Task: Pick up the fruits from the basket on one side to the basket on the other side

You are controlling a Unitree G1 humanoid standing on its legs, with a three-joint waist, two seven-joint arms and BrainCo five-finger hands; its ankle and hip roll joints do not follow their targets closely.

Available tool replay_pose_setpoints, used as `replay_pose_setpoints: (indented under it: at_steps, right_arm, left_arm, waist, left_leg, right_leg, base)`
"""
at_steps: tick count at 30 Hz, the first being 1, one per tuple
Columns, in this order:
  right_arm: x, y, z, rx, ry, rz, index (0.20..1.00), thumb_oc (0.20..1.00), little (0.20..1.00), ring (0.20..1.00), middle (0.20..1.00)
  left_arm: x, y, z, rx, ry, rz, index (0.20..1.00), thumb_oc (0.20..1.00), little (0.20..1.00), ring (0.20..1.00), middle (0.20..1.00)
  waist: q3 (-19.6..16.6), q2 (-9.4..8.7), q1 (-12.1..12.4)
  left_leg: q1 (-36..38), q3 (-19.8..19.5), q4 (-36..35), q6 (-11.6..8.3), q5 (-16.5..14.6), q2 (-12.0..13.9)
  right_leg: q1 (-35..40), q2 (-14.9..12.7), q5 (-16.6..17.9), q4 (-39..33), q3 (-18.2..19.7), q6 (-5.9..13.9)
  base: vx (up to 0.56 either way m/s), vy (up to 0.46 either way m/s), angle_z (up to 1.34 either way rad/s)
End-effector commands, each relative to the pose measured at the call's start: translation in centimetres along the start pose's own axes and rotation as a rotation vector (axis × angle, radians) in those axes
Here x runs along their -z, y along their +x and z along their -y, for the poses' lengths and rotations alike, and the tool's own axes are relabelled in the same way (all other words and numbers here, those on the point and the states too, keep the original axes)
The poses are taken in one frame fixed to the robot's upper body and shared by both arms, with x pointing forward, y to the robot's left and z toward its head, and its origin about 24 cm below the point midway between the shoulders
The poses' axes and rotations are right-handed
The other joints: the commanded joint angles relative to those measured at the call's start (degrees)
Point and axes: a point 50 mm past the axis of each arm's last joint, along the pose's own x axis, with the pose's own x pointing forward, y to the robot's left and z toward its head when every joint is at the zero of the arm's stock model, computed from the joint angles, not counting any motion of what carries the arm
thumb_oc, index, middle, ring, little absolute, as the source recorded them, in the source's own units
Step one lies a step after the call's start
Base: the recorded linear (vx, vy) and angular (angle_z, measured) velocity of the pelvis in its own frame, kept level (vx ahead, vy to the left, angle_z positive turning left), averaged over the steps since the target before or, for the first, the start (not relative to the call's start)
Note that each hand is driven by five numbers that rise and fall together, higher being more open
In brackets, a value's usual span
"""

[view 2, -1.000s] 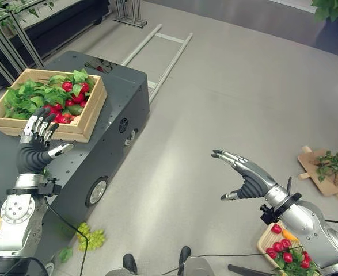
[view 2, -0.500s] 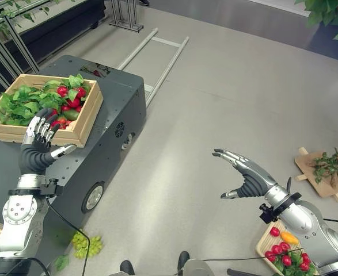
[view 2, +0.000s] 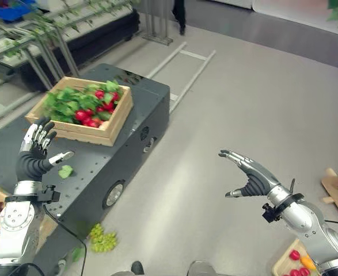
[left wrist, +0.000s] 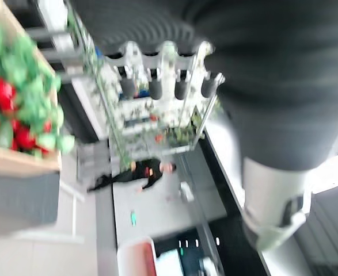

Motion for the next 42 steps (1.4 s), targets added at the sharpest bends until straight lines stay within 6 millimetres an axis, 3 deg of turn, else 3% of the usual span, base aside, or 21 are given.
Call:
replay_pose_setpoints:
  at_steps: [1, 4, 5, 6, 7, 10, 14, 17, 29, 31, 32, 34, 35, 37, 38, 42]
  right_arm:
    - [-0.5, 0.8, 1.2, 0.116, 0.023, 0.043, 1.0, 1.0, 1.0, 1.0, 1.0]
    - [-0.4, 0.5, 1.0, 0.099, 0.031, 0.035, 1.0, 1.0, 1.0, 1.0, 1.0]
    - [-0.5, 0.4, 1.1, 0.087, 0.028, 0.042, 1.0, 1.0, 1.0, 1.0, 1.0]
    - [-0.5, 0.5, 1.1, 0.086, 0.028, 0.043, 1.0, 1.0, 1.0, 1.0, 1.0]
    - [-0.4, 0.4, 1.2, 0.076, 0.022, 0.038, 1.0, 1.0, 1.0, 1.0, 1.0]
    - [-0.2, 0.2, 1.4, 0.083, 0.034, 0.028, 1.0, 1.0, 1.0, 1.0, 1.0]
    - [0.1, 0.1, 1.4, 0.067, 0.027, 0.017, 1.0, 1.0, 1.0, 1.0, 1.0]
    - [0.2, -0.3, 1.6, 0.048, 0.01, 0.008, 1.0, 1.0, 1.0, 1.0, 1.0]
    - [0.4, -0.8, 2.2, 0.054, 0.009, -0.003, 1.0, 1.0, 1.0, 1.0, 1.0]
    - [0.5, -1.0, 2.5, 0.07, 0.002, -0.005, 1.0, 1.0, 1.0, 1.0, 1.0]
    - [0.5, -1.1, 2.9, 0.085, -0.01, -0.007, 1.0, 1.0, 1.0, 1.0, 1.0]
    - [0.6, -1.2, 3.0, 0.102, -0.025, -0.018, 1.0, 1.0, 1.0, 1.0, 1.0]
    - [0.6, -1.2, 3.0, 0.103, -0.026, -0.018, 1.0, 1.0, 1.0, 1.0, 1.0]
    - [0.7, -1.4, 3.1, 0.121, -0.034, -0.027, 1.0, 1.0, 1.0, 1.0, 1.0]
    - [0.7, -1.4, 3.1, 0.133, -0.032, -0.028, 1.0, 1.0, 1.0, 1.0, 1.0]
    - [0.8, -1.0, 2.9, 0.139, -0.026, -0.022, 1.0, 1.0, 1.0, 1.0, 1.0]
  left_arm:
    - [-2.4, 0.7, -1.2, -0.023, 0.073, 0.123, 1.0, 1.0, 1.0, 1.0, 1.0]
    - [-2.4, 0.8, -1.1, -0.022, 0.068, 0.125, 1.0, 1.0, 1.0, 1.0, 1.0]
    - [-2.3, 0.9, -1.3, -0.025, 0.073, 0.121, 1.0, 1.0, 1.0, 1.0, 1.0]
    - [-2.3, 0.9, -1.3, -0.026, 0.073, 0.121, 1.0, 1.0, 1.0, 1.0, 1.0]
    - [-2.0, 1.0, -1.1, -0.015, 0.069, 0.11, 1.0, 1.0, 1.0, 1.0, 1.0]
    - [-1.5, 0.7, -0.8, -0.011, 0.053, 0.091, 1.0, 1.0, 1.0, 1.0, 1.0]
    - [-0.8, 0.1, -0.7, -0.027, 0.025, 0.059, 1.0, 1.0, 1.0, 1.0, 1.0]
    - [-0.3, 0.0, -0.4, -0.011, 0.007, 0.036, 1.0, 1.0, 1.0, 1.0, 1.0]
    - [0.0, 0.3, 1.0, 0.025, -0.051, 0.027, 1.0, 1.0, 1.0, 1.0, 1.0]
    - [0.0, 0.4, 1.4, 0.035, -0.056, 0.028, 1.0, 1.0, 1.0, 1.0, 1.0]
    - [-0.1, 0.7, 1.6, 0.041, -0.064, 0.035, 1.0, 1.0, 1.0, 1.0, 1.0]
    - [-0.1, 1.0, 1.9, 0.044, -0.073, 0.039, 1.0, 1.0, 1.0, 1.0, 1.0]
    - [-0.1, 1.0, 2.0, 0.044, -0.074, 0.039, 1.0, 1.0, 1.0, 1.0, 1.0]
    - [-0.1, 1.2, 2.2, 0.048, -0.08, 0.044, 1.0, 1.0, 1.0, 1.0, 1.0]
    - [-0.2, 1.2, 2.1, 0.045, -0.079, 0.047, 1.0, 1.0, 1.0, 1.0, 1.0]
    - [-0.2, 1.0, 1.6, 0.024, -0.063, 0.046, 1.0, 1.0, 1.0, 1.0, 1.0]
  waist:
    - [0.84, 0.54, 0.24]
    - [0.95, 0.99, -0.57]
    - [1.66, 0.61, -1.53]
    - [1.65, 0.71, -1.61]
    - [1.87, 0.11, -2.0]
    - [1.37, -0.93, -1.44]
    - [0.71, -0.67, -0.67]
    - [-0.21, -0.78, -0.2]
    - [-0.6, -2.17, 0.07]
    - [0.09, -2.12, -0.19]
    - [0.89, -2.21, -2.12]
    - [0.7, -1.84, -4.32]
    - [0.63, -1.79, -4.19]
    - [0.49, -1.54, -5.45]
    - [0.26, -1.52, -5.78]
    - [0.59, -1.76, -3.81]
  left_leg:
    - [3.46, -5.74, -1.95, 0.81, -3.38, -2.27]
    - [4.07, -8.82, -2.49, 0.19, -3.23, -2.27]
    - [4.13, -11.48, -1.99, -0.42, -3.55, -2.88]
    - [4.15, -11.57, -1.98, -0.41, -3.6, -2.79]
    - [4.4, -14.05, -1.85, -0.76, -3.81, -3.56]
    - [3.63, -16.49, -1.35, -0.95, -3.46, -4.75]
    - [3.03, -18.43, -1.74, -1.6, -2.55, -4.69]
    - [1.98, -20.13, -0.49, -3.23, -2.64, -3.82]
    - [-2.1, -22.75, 2.4, -7.64, -1.25, -0.01]
    - [-3.84, -20.76, 2.58, -8.19, 0.18, 1.08]
    - [-5.9, -11.39, 3.69, -8.19, 1.1, 3.87]
    - [-7.18, 0.19, 4.38, -8.16, 3.12, 7.74]
    - [-7.32, 0.33, 4.54, -8.22, 3.06, 7.84]
    - [-6.73, 6.83, 4.37, -9.44, 4.38, 11.58]
    - [-5.98, 7.77, 4.22, -10.07, 4.63, 13.05]
    - [-4.57, 0.97, 1.84, -10.81, 5.24, 14.24]
  right_leg:
    - [-2.4, 6.56, 4.57, 2.35, 7.1, 1.58]
    - [-4.42, 7.77, 2.37, -3.65, 9.66, 0.67]
    - [-6.01, 8.7, 3.18, -10.47, 13.89, 0.85]
    - [-5.76, 8.76, 3.31, -10.89, 13.78, 0.87]
    - [-6.24, 10.95, 4.11, -14.44, 17.19, 1.26]
    - [-3.29, 10.71, 4.52, -18.18, 15.12, 0.78]
    - [-1.62, 11.67, 3.14, -17.77, 14.47, 0.06]
    - [0.4, 11.36, 1.54, -18.87, 10.01, -0.96]
    - [6.31, 12.83, -1.55, -23.61, 3.36, -3.74]
    - [6.56, 12.54, -2.1, -23.55, 1.35, -4.05]
    - [6.34, 11.46, -2.14, -23.51, -0.56, -3.58]
    - [5.92, 10.58, -1.51, -24.29, -3.17, -3.15]
    - [5.82, 10.65, -1.43, -24.37, -3.08, -3.19]
    - [6.13, 10.47, -1.5, -24.78, -4.36, -3.12]
    - [6.18, 10.25, -1.43, -24.99, -5.05, -3.19]
    - [6.91, 10.44, -1.56, -25.4, -4.43, -3.19]
  base:
    - [0.11, 0.084, 0.86]
    - [0.14, 0.011, 0.49]
    - [0.08, -0.018, 0.65]
    - [0.15, -0.056, 0.93]
    - [0.07, -0.076, 1.03]
    - [0.05, -0.087, 0.94]
    - [0.09, -0.169, 0.9]
    - [0.07, -0.183, 0.6]
    - [0.0, -0.173, 0.71]
    - [-0.12, -0.042, 0.67]
    - [-0.22, 0.029, 1.04]
    - [-0.16, 0.038, 1.25]
    - [-0.07, 0.018, 0.8]
    - [-0.02, 0.021, 0.5]
    - [0.01, 0.026, 0.6]
    - [0.03, 0.067, 0.09]
